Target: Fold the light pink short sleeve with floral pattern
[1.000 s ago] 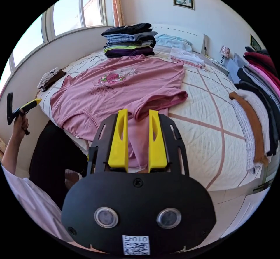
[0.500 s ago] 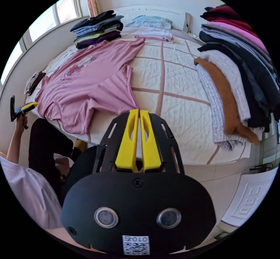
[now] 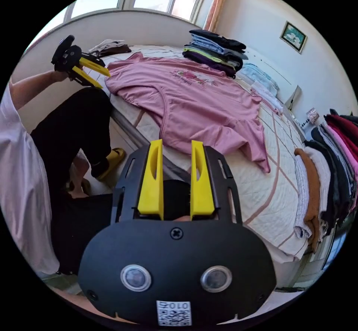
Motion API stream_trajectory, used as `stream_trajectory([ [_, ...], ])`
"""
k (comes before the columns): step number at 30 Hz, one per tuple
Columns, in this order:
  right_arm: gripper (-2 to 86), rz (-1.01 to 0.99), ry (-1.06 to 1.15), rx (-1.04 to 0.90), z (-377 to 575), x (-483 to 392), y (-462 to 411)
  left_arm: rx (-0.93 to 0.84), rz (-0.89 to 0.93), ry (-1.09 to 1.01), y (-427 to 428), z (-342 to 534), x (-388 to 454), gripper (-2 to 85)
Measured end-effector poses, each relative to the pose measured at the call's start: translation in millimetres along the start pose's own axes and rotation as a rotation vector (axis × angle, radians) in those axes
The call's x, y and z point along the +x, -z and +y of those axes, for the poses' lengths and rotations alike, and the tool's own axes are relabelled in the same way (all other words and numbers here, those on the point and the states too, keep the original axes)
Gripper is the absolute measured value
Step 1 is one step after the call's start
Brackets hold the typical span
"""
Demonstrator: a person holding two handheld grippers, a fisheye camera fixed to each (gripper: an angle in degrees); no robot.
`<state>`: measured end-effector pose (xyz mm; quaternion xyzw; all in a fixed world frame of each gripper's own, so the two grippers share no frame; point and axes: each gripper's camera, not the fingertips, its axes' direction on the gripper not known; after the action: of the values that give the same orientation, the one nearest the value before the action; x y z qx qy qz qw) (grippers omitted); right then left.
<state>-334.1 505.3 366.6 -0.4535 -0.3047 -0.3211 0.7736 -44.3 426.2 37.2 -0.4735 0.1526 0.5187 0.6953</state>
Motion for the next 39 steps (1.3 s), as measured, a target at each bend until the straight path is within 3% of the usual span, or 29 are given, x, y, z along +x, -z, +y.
stream_trajectory([
  [5,11.6,0.136,0.155,-0.136,-28.5,-28.4,-31.1,-0.03,0.002,-0.055,-23.8,-25.1,-9.6,8.1],
  [9,6.2,0.231,0.183,-0.214,-40.5,-26.4,-46.8,-0.037,0.015,-0.008,-37.2,-30.7,-30.2,3.9],
  [17,3.1,-0.152,-0.035,-0.04,-18.2,48.6,25.8,0.168,0.393,0.248,-11.5,13.9,-115.7,0.1],
  [28,2.8,-0.212,0.017,-0.156,-0.9,65.3,7.3,-0.036,0.434,0.096,-41.5,5.9,-122.6,0.3],
  [33,3.4,-0.308,0.039,-0.225,1.1,74.7,-16.6,-0.052,0.591,0.134,-61.4,12.5,-148.9,2.5],
  [36,4.9,-0.371,-0.039,-0.102,7.3,100.8,-0.4,0.102,0.652,0.234,-48.0,29.4,-173.7,4.9],
  [39,7.1,-0.247,-0.275,0.059,24.6,153.8,17.9,0.184,0.513,0.514,-38.7,70.0,-213.0,6.8],
])
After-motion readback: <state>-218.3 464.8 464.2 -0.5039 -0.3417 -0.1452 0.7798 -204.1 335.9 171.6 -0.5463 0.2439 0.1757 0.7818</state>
